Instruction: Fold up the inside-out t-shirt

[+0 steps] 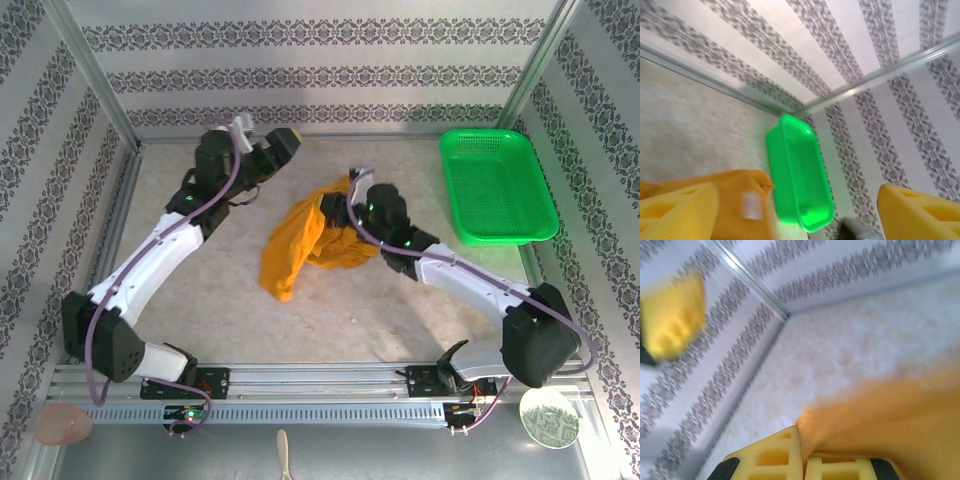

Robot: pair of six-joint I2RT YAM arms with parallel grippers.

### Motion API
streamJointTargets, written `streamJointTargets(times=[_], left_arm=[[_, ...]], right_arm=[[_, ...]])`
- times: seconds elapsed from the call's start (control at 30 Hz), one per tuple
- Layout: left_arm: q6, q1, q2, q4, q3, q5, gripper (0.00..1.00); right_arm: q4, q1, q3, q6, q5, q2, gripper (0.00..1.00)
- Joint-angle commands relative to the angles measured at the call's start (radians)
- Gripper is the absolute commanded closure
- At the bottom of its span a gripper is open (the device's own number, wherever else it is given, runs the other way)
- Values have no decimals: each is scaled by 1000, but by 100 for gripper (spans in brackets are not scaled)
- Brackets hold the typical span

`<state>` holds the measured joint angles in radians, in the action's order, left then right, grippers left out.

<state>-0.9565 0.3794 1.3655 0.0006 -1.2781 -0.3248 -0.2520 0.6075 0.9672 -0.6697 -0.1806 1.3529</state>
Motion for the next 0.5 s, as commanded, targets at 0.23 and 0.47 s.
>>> streamJointTargets(times=[0.23,0.47], left_arm=[[265,204,-215,-125,338,212,8],[199,331,-158,131,565,314,8]], right_arm=[[269,-75,384,85,-110,-11,100],[316,-82,423,100,-108,-23,100]])
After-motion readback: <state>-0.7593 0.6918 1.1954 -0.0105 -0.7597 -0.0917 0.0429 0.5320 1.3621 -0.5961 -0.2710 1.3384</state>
